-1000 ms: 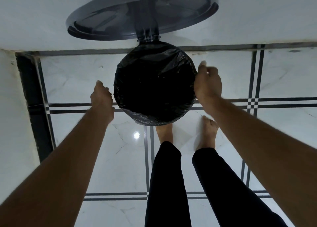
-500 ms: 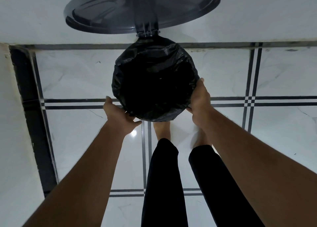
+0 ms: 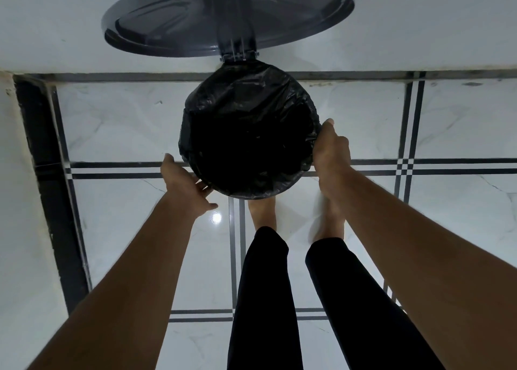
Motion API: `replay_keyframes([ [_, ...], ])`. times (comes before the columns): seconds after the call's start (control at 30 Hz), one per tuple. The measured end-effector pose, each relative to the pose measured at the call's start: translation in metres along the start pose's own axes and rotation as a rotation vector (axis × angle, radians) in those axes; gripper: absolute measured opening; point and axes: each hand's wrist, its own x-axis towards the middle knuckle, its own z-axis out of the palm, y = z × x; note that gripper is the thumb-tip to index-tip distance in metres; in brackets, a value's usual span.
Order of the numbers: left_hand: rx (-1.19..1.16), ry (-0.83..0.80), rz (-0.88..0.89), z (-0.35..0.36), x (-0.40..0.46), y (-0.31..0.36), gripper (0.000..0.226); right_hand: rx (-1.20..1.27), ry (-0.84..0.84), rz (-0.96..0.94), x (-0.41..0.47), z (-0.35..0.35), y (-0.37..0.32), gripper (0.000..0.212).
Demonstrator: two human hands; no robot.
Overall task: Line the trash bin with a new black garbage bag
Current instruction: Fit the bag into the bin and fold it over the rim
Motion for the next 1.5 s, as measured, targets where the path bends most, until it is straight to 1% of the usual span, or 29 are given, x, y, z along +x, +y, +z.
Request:
replay_keyframes([
  [0.03, 0.001, 0.118, 0.046, 0.004, -0.002, -0.002, 0.072, -0.013, 0.007, -0.008, 0.0, 0.0, 0.0, 0.067],
  [0.07, 0.009, 0.253, 0.147, 0.009, -0.004, -0.005, 0.061, -0.028, 0.013, -0.029, 0.0, 0.001, 0.0, 0.067],
  [0.1, 0.057, 0.377, 0.32, 0.014, -0.007, -0.009, 0.047, -0.044, 0.019, -0.063, 0.001, 0.002, 0.0, 0.066],
  [0.13, 0.156, 0.47, 0.556, 0.019, -0.009, -0.014, 0.034, -0.061, 0.027, -0.107, 0.002, 0.002, 0.0, 0.065],
  [0.17, 0.294, 0.495, 0.82, 0.024, -0.014, -0.02, 0.027, -0.081, 0.031, -0.156, 0.003, 0.002, 0.0, 0.063],
  [0.2, 0.463, 0.433, 1.049, 0.028, -0.017, -0.027, 0.023, -0.102, 0.031, -0.205, 0.004, 0.003, 0.0, 0.061],
  [0.23, 0.639, 0.312, 1.205, 0.032, -0.015, -0.035, 0.022, -0.124, 0.027, -0.25, 0.005, 0.005, 0.0, 0.06],
  [0.27, 0.802, 0.166, 1.299, 0.036, -0.013, -0.042, 0.023, -0.145, 0.023, -0.287, 0.006, 0.006, 0.0, 0.059],
  [0.3, 0.984, 0.034, 1.341, 0.04, -0.007, -0.048, 0.025, -0.161, 0.021, -0.315, 0.008, 0.007, 0.0, 0.059],
  [0.33, 1.225, -0.054, 1.337, 0.044, -0.003, -0.052, 0.029, -0.17, 0.022, -0.335, 0.009, 0.008, -0.001, 0.059],
  [0.37, 1.518, -0.091, 1.274, 0.049, 0.002, -0.054, 0.036, -0.175, 0.024, -0.349, 0.011, 0.009, -0.001, 0.06],
  [0.4, 1.793, -0.095, 1.154, 0.053, 0.005, -0.055, 0.043, -0.182, 0.028, -0.358, 0.014, 0.009, -0.002, 0.06],
  [0.43, 1.977, -0.088, 1.053, 0.059, 0.006, -0.053, 0.047, -0.192, 0.033, -0.367, 0.017, 0.01, -0.003, 0.061],
  [0.47, 2.046, -0.069, 0.995, 0.064, 0.01, -0.051, 0.048, -0.206, 0.039, -0.381, 0.02, 0.011, -0.005, 0.061],
  [0.5, 2.016, -0.038, 0.988, 0.07, 0.015, -0.048, 0.046, -0.221, 0.047, -0.405, 0.024, 0.013, -0.006, 0.062],
  [0.53, 1.914, -0.008, 0.973, 0.075, 0.024, -0.046, 0.042, -0.235, 0.054, -0.443, 0.028, 0.014, -0.007, 0.062],
  [0.57, 1.789, 0.016, 0.918, 0.082, 0.036, -0.044, 0.043, -0.25, 0.06, -0.49, 0.032, 0.016, -0.008, 0.063],
  [0.6, 1.695, 0.027, 0.85, 0.09, 0.046, -0.042, 0.05, -0.267, 0.063, -0.542, 0.036, 0.018, -0.009, 0.064],
  [0.67, 1.631, 0.061, 0.719, 0.103, 0.074, -0.04, 0.071, -0.307, 0.061, -0.634, 0.045, 0.023, -0.01, 0.062],
  [0.73, 1.635, 0.104, 0.635, 0.114, 0.098, -0.039, 0.082, -0.35, 0.054, -0.705, 0.055, 0.028, -0.01, 0.059],
  [0.8, 1.624, 0.093, 0.563, 0.124, 0.118, -0.04, 0.08, -0.383, 0.055, -0.76, 0.065, 0.033, -0.007, 0.057],
  [0.9, 1.886, 0.048, 0.537, 0.138, 0.143, -0.045, 0.063, -0.389, 0.083, -0.811, 0.077, 0.039, 0.0, 0.055],
  [1.03, 2.072, 0.045, 0.472, 0.144, 0.173, -0.052, 0.059, -0.344, 0.14, -0.893, 0.086, 0.042, 0.007, 0.055],
  [1.07, 2.074, 0.042, 0.462, 0.144, 0.178, -0.053, 0.058, -0.341, 0.15, -0.905, 0.086, 0.042, 0.009, 0.055],
  [1.17, 1.885, 0.053, 0.434, 0.144, 0.169, -0.054, 0.054, -0.34, 0.146, -0.924, 0.083, 0.042, 0.008, 0.056],
  [1.27, 1.728, 0.032, 0.505, 0.139, 0.13, -0.049, 0.05, -0.405, 0.104, -0.886, 0.074, 0.037, 0.001, 0.058],
  [1.37, 1.58, 0.043, 0.632, 0.119, 0.083, -0.047, 0.044, -0.568, 0.07, -0.803, 0.063, 0.028, -0.011, 0.063],
  [1.43, 1.448, 0.016, 0.8, 0.101, 0.055, -0.048, 0.032, -0.693, 0.046, -0.735, 0.057, 0.021, -0.022, 0.064],
  [1.5, 1.278, 0.072, 1.142, 0.083, 0.03, -0.053, 0.024, -0.762, 0.043, -0.694, 0.051, 0.015, -0.031, 0.062],
])
